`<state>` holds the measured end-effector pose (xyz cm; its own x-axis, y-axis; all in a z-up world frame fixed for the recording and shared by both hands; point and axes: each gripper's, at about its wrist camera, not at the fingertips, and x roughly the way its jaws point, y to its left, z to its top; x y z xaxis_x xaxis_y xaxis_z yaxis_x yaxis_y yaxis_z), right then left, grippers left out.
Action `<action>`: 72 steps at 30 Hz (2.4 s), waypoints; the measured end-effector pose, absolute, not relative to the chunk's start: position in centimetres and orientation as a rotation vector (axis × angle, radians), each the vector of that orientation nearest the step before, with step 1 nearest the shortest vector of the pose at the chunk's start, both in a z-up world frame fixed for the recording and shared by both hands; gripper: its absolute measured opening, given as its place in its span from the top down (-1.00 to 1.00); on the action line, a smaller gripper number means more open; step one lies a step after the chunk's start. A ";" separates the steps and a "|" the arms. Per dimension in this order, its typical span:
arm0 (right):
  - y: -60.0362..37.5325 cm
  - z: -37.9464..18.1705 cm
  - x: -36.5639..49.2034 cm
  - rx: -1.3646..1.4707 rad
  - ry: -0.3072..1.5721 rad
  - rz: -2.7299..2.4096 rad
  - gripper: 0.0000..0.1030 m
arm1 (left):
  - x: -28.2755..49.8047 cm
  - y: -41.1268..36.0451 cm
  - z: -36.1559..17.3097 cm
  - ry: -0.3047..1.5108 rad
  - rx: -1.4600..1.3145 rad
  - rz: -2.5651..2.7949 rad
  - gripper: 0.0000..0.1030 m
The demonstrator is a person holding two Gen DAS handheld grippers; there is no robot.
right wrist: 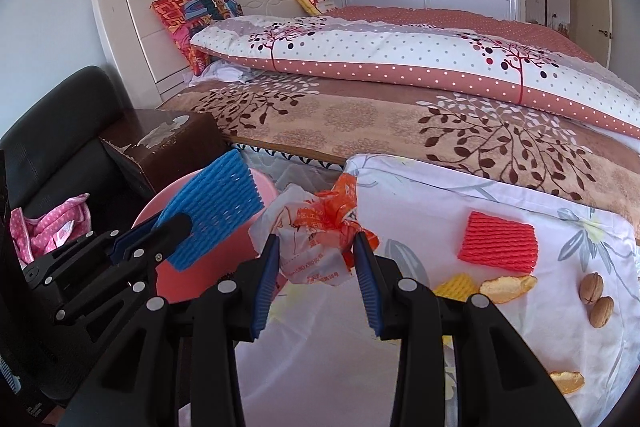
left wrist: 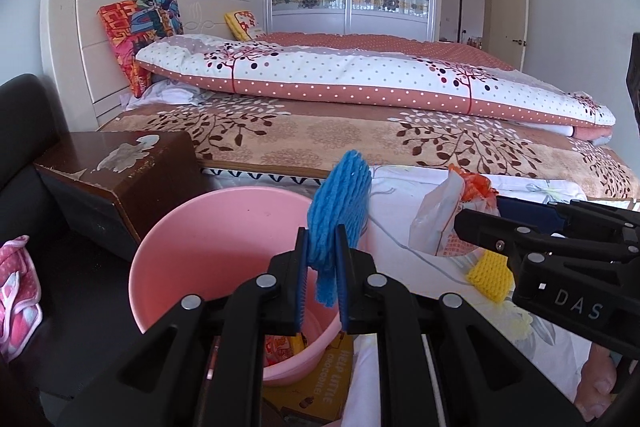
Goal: Collect trash
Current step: 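Carry the blue mesh sleeve and plastic bag over the pink bin, then open both tools to drop the sleeve and plastic bag into the bin, then move both tools away from the bin back over the sheet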
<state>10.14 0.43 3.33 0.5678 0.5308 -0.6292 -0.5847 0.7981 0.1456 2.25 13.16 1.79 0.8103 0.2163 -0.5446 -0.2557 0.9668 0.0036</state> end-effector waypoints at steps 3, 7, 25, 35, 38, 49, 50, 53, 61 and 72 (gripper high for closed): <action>2.1 3.5 10.0 -0.104 0.706 0.679 0.28 | 1.9 14.4 1.5 0.580 -0.082 0.281 0.77; 4.1 3.4 9.7 -0.131 0.704 0.707 0.28 | 1.4 15.7 1.0 0.594 -0.097 0.311 0.77; 9.5 0.8 8.4 -0.241 0.751 0.774 0.27 | 0.3 19.9 -1.8 0.666 -0.152 0.383 0.77; 10.3 -0.2 8.3 -0.263 0.774 0.787 0.26 | 0.2 20.8 -2.5 0.690 -0.169 0.403 0.77; 10.4 -0.4 8.3 -0.262 0.780 0.789 0.25 | 0.1 20.9 -2.7 0.699 -0.178 0.405 0.77; 10.3 -0.5 8.5 -0.258 0.782 0.786 0.24 | -0.1 21.6 -3.0 0.712 -0.226 0.415 0.04; 10.3 -0.5 8.5 -0.257 0.780 0.786 0.24 | -0.1 21.6 -3.0 0.713 -0.229 0.418 0.04; 10.2 -0.4 8.6 -0.259 0.779 0.785 0.19 | -0.2 21.7 -2.9 0.714 -0.232 0.424 0.05; 9.5 -0.3 8.8 -0.231 0.782 0.779 -0.07 | -0.2 21.5 -2.7 0.712 -0.228 0.416 0.04; 7.2 -0.9 9.2 -0.198 0.804 0.732 -0.07 | 0.1 20.4 -2.3 0.702 -0.206 0.374 0.04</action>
<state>9.20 7.22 -0.86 0.4665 0.5199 -0.7156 -0.6635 0.7406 0.1056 0.05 20.36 -2.26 0.7008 0.2653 -0.6621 -0.4021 0.9137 -0.0595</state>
